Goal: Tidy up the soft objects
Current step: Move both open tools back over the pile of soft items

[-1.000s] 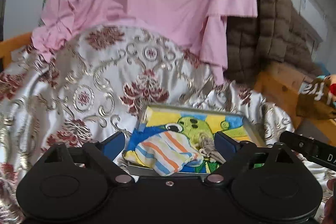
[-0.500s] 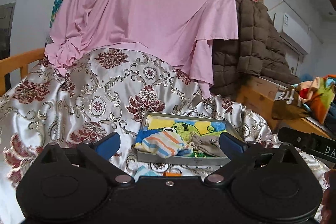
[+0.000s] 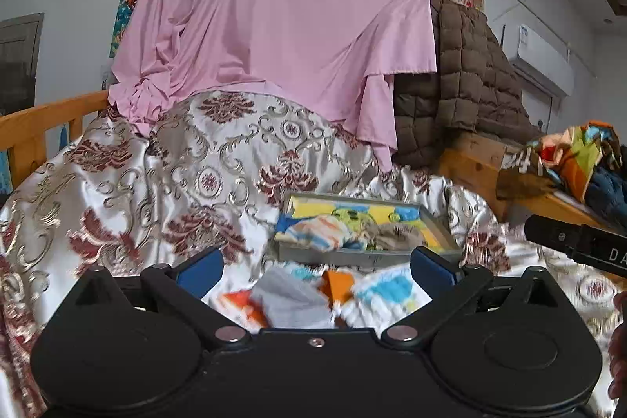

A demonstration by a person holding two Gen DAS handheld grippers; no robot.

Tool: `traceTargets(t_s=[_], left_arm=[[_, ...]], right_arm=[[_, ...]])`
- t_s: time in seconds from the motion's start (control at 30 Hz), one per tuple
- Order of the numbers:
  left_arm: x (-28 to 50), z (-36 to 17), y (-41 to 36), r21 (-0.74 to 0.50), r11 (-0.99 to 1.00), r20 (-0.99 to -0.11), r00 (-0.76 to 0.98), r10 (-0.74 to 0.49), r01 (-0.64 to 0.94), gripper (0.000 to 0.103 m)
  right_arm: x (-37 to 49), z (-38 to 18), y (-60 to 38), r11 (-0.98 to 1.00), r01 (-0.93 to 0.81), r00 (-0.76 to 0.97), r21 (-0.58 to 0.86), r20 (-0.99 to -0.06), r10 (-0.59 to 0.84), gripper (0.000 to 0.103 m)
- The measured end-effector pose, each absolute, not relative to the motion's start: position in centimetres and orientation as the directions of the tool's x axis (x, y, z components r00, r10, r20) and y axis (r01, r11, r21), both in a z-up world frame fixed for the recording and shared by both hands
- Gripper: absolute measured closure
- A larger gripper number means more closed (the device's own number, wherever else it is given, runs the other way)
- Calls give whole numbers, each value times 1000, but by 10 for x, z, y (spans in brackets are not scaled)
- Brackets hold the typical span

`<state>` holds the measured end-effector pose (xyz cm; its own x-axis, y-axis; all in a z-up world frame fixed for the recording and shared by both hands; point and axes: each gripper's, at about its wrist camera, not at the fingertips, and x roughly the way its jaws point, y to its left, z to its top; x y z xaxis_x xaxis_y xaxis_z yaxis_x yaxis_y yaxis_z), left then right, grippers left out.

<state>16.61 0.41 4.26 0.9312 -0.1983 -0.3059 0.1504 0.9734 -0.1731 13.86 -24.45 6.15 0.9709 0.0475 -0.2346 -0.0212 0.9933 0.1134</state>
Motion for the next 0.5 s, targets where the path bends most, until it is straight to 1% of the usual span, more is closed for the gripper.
traceTargets(t_s=[0.2, 0.5], left_arm=[[143, 36, 18, -111, 982, -362, 914, -184, 153, 1], [113, 21, 40, -147, 981, -400, 900, -173, 123, 1]], right_arm=[[115, 49, -237, 996, -28, 959, 84, -278, 50, 0], [86, 31, -228, 996, -35, 939, 77, -339, 60, 0]])
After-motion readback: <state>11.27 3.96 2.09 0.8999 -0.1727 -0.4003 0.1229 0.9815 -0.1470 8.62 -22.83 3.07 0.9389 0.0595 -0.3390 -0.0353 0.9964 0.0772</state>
